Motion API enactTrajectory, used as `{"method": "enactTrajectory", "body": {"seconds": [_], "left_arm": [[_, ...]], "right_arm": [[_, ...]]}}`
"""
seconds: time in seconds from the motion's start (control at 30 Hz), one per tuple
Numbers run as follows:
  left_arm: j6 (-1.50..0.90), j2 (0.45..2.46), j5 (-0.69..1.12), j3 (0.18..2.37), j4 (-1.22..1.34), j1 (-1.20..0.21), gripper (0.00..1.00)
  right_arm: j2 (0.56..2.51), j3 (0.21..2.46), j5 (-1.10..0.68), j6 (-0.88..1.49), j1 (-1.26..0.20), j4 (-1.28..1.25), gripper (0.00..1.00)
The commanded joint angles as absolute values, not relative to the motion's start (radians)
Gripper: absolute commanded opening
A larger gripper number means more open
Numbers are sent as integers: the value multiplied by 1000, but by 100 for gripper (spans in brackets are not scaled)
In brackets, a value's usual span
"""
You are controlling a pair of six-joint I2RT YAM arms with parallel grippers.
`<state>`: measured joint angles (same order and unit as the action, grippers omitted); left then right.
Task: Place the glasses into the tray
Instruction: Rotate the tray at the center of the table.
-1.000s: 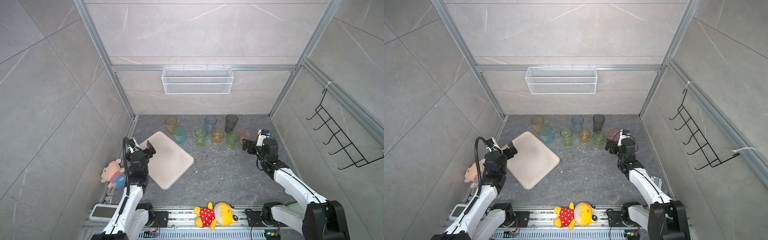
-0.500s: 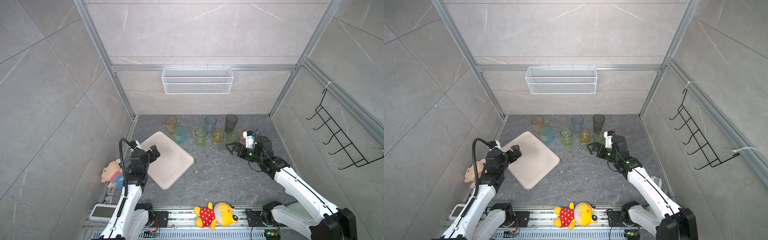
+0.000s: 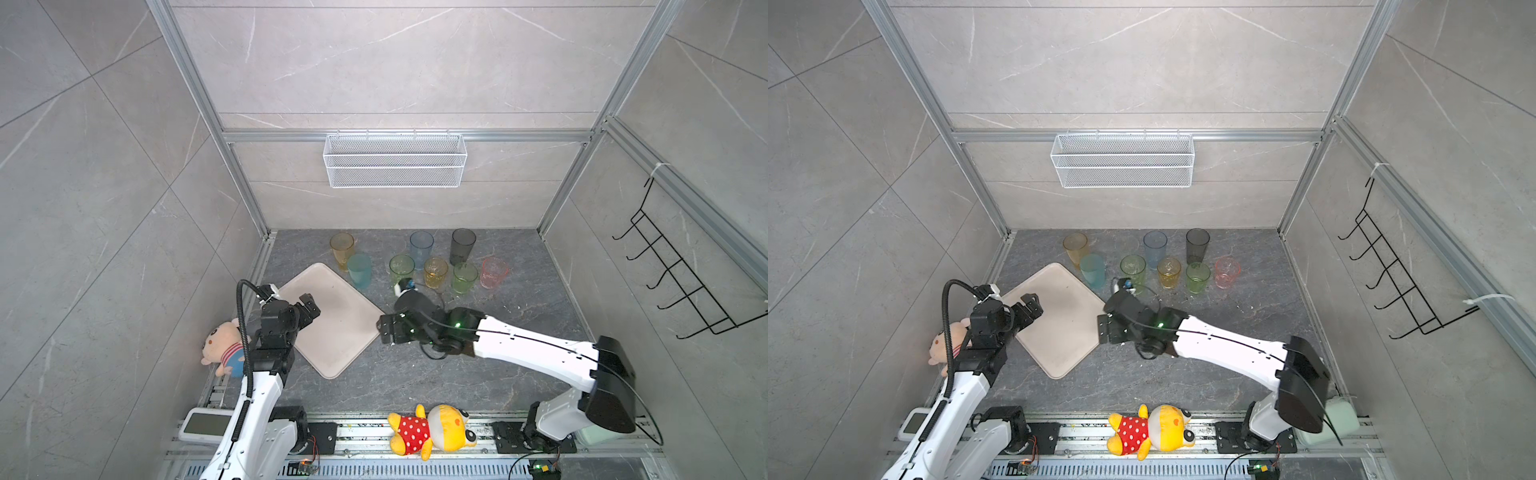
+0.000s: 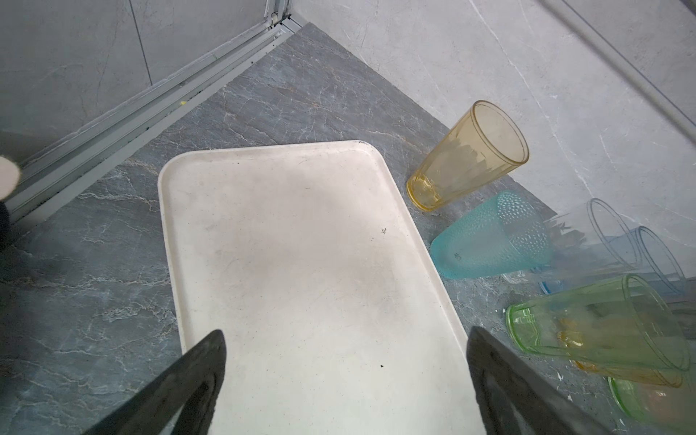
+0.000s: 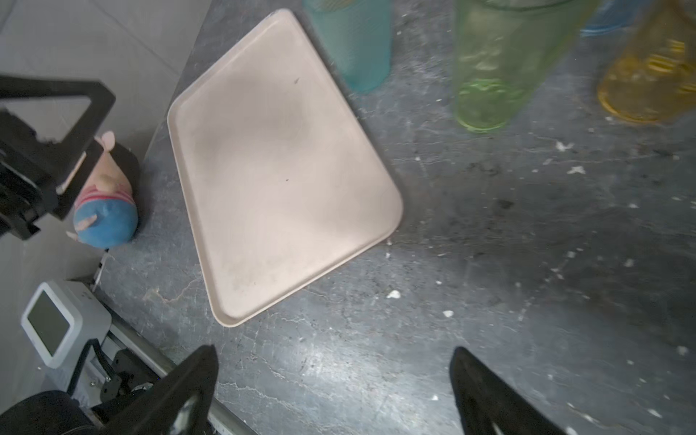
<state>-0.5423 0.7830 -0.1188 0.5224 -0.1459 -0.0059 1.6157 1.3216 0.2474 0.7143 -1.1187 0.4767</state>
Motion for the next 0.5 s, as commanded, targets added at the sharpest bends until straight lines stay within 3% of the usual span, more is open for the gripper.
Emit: {"method": "enactTrajectory", "body": {"seconds": [0.0, 0.47], "left_arm": [[-543, 736, -99, 551, -155, -6, 100], [-558, 623, -145, 509, -176, -6, 100]], "right_arm": [[1724, 1417, 389, 712, -1199, 577, 98], [2031, 1643, 389, 782, -1246, 627, 100]]}}
